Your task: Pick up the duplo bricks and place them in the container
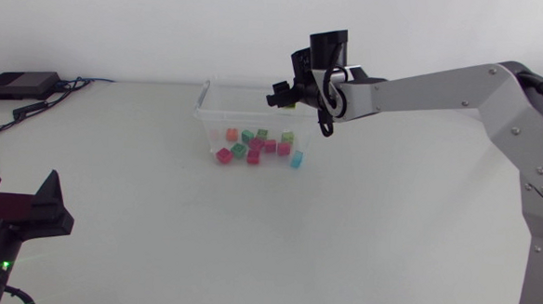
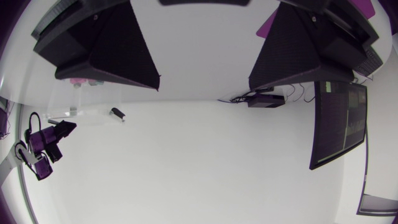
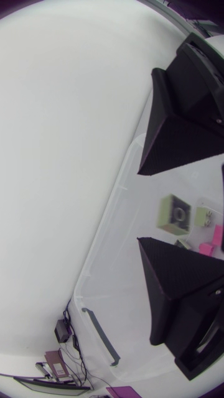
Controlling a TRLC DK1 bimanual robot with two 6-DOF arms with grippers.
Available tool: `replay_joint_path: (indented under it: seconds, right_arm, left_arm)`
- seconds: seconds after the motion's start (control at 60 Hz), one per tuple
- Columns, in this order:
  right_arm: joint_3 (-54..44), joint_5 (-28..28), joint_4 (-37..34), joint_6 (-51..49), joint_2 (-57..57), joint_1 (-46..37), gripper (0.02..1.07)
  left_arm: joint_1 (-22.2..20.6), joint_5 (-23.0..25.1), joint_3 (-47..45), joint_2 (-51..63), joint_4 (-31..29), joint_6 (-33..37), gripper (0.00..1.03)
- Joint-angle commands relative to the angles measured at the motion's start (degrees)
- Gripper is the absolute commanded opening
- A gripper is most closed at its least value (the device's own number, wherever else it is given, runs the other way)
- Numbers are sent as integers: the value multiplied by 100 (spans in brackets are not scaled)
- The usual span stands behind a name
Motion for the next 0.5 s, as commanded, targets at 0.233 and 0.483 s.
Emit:
replay_joint_path:
  seconds: [0.233, 0.483]
  right_arm:
    - [-1116, 53, 236, 32, -1759, 98, 103]
    - [-2259, 123, 219, 32, -3578, 221, 103]
  left_arm:
    - [-280, 96, -104, -61, -15, 367, 100]
    - [-271, 527, -95, -69, -50, 472, 100]
